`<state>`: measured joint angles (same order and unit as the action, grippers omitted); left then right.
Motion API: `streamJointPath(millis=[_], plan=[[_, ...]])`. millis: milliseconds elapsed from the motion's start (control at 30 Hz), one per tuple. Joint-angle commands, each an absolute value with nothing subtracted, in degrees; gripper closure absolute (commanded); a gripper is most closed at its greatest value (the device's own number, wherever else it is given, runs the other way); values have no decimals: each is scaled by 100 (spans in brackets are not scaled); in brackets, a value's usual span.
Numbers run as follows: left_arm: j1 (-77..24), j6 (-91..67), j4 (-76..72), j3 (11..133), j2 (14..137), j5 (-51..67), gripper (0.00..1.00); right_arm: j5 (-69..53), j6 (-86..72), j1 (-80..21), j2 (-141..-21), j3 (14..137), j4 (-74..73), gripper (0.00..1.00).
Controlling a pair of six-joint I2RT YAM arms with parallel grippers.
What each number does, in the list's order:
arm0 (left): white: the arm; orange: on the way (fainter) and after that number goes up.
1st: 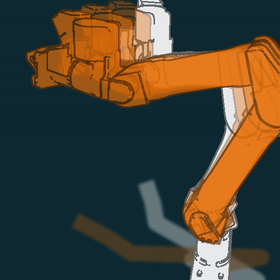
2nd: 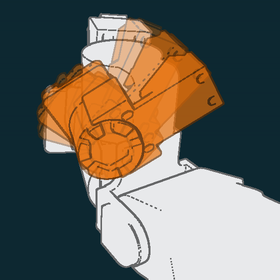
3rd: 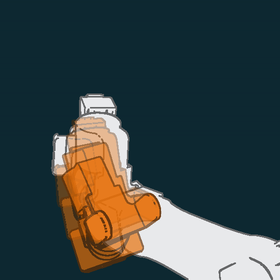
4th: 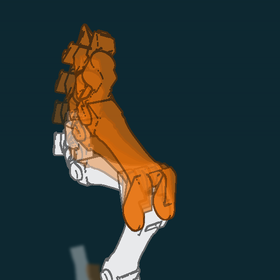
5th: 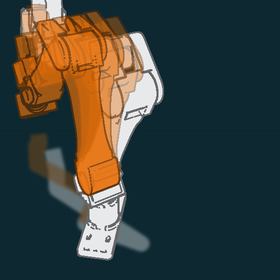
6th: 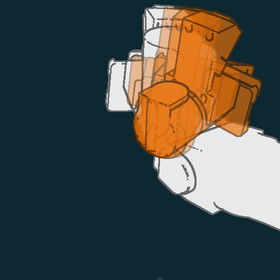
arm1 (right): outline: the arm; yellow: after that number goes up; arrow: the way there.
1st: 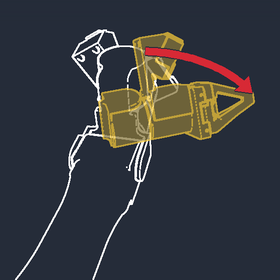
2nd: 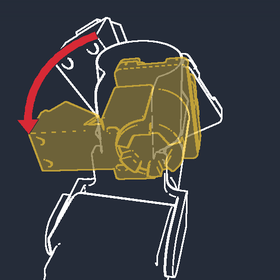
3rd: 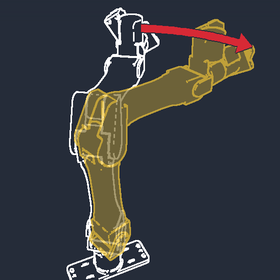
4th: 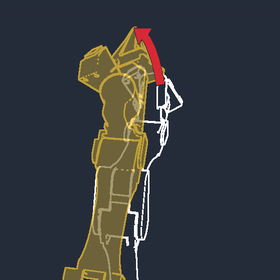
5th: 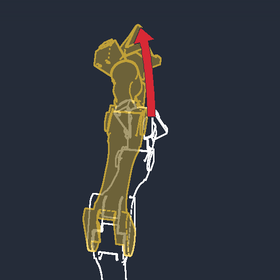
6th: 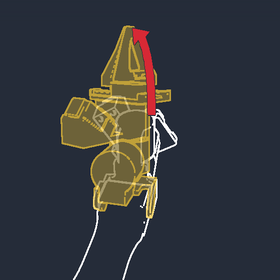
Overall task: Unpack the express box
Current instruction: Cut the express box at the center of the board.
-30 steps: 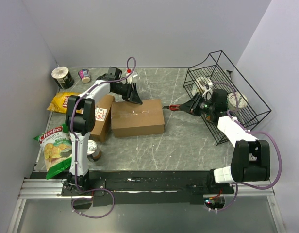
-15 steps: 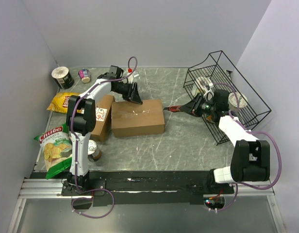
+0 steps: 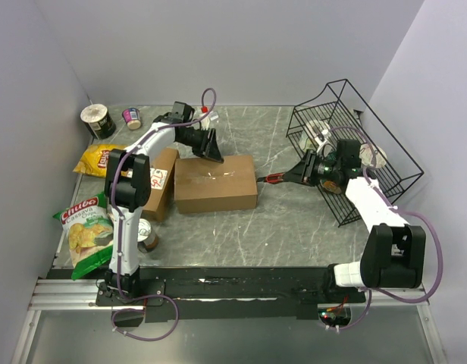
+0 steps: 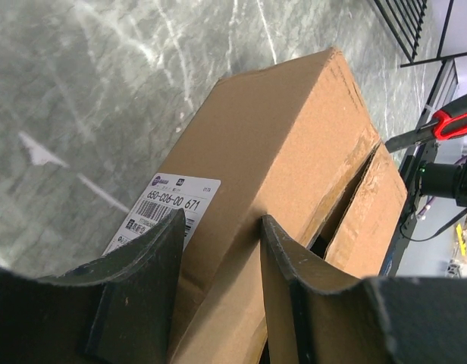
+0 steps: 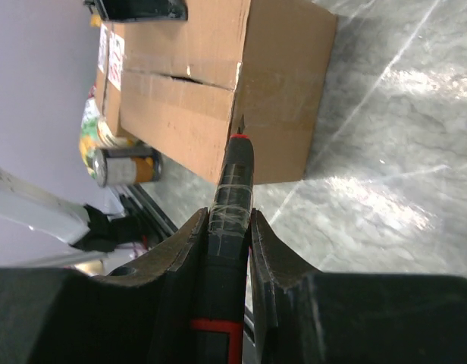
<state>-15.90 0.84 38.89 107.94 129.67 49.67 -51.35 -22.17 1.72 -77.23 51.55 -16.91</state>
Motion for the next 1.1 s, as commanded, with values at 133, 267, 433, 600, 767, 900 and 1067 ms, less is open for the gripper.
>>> streamJointPath(millis=[133, 267, 433, 600, 767, 900, 1067], plan=[[-1872, 562, 3472, 10485, 13650, 2856, 99, -5548, -2056, 589, -6830, 5213, -2027, 100], [-1881, 597, 3516, 10406, 13570, 2892, 99, -4958, -2626, 580, -6811, 4966, -864, 100], [-1881, 650, 3559, 10318, 13483, 2874, 99, -4527, -2795, 440, -7259, 4966, -264, 100], [-1881, 694, 3577, 10248, 13430, 2839, 99, -4368, -2847, 290, -7593, 5080, 130, 100], [-1881, 703, 3551, 10187, 13395, 2804, 99, -4403, -3023, 255, -7699, 5063, 369, 100], [-1881, 712, 3559, 10169, 13395, 2804, 99, -4500, -3111, 237, -7743, 5019, 457, 100], [-1881, 721, 3551, 10178, 13421, 2804, 99, -4527, -3138, 123, -7796, 5001, 422, 100]])
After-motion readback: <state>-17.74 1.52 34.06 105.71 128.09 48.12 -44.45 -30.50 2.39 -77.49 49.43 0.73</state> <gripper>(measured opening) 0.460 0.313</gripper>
